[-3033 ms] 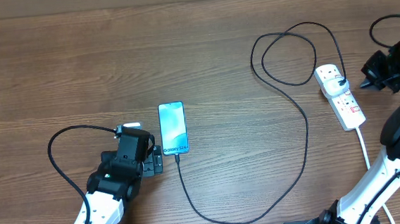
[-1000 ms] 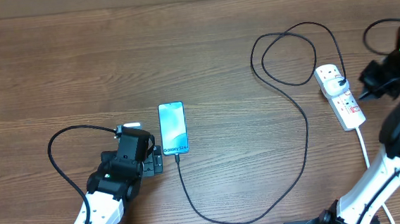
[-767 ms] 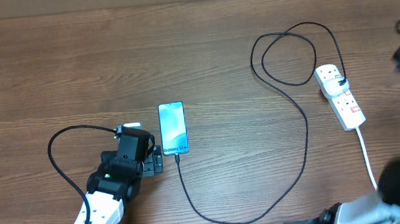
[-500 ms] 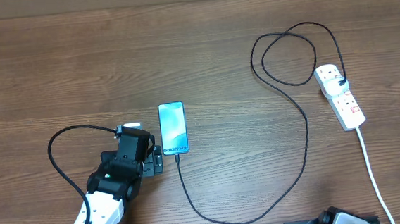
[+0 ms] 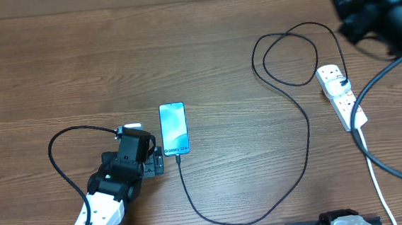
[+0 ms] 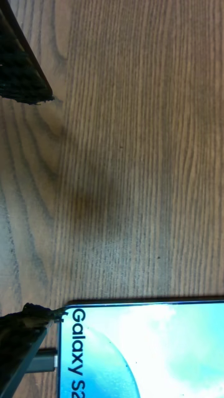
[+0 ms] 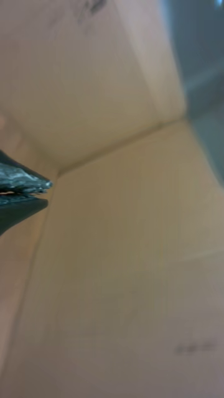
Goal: Plug charger to phone and switch on socket
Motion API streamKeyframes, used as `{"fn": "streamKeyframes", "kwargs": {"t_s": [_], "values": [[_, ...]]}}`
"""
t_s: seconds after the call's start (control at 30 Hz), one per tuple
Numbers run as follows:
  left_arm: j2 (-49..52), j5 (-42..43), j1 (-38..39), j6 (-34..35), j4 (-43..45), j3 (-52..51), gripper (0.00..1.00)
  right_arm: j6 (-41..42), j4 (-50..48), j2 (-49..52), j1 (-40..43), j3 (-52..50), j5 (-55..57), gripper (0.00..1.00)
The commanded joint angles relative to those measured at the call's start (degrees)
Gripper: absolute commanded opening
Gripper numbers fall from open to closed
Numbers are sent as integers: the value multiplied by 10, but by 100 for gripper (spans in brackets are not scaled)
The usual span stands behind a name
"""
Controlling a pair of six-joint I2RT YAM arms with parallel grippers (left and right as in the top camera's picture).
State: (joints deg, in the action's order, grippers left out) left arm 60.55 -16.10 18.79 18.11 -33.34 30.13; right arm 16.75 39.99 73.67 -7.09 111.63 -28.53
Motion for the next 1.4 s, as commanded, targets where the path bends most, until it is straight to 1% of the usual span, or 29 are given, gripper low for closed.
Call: {"fn": "streamKeyframes", "kwargs": {"t_s": [0.0,0.03,0.07,0.1,0.23,0.33,0.37,0.43,0.5,0.63,0.77,0.8,1.2,1.37], "values": [[5,-2,4,8,2,-1,100,-128,13,-43,-61,-32,259,4],[5,-2,4,8,2,-1,100,-156,9,-62,-80,-51,305,5],[5,-2,4,8,2,-1,100,-184,-2,-90,-97,-80,341,11],[5,-2,4,8,2,-1,99,-195,-10,-113,-102,-104,352,13],[5,-2,4,8,2,-1,99,-197,-40,-217,-84,-209,349,15],[5,-2,4,8,2,-1,100,-196,-68,-298,-56,-291,349,17],[5,-2,4,8,2,-1,99,-196,-74,-347,-35,-337,349,18],[5,-2,4,8,2,-1,100,-196,-74,-387,-13,-372,346,18],[5,-2,4,8,2,-1,100,-196,-65,-417,6,-393,320,19],[5,-2,4,8,2,-1,100,-194,-35,-452,42,-401,262,19],[5,-2,4,8,2,-1,99,-147,-21,-499,54,-401,235,17],[5,-2,4,8,2,-1,100,-146,-18,-513,54,-401,230,17],[5,-2,4,8,2,-1,100,-173,-7,-719,57,-394,246,17],[5,-2,4,8,2,-1,100,-172,3,-734,69,-356,245,18]]}}
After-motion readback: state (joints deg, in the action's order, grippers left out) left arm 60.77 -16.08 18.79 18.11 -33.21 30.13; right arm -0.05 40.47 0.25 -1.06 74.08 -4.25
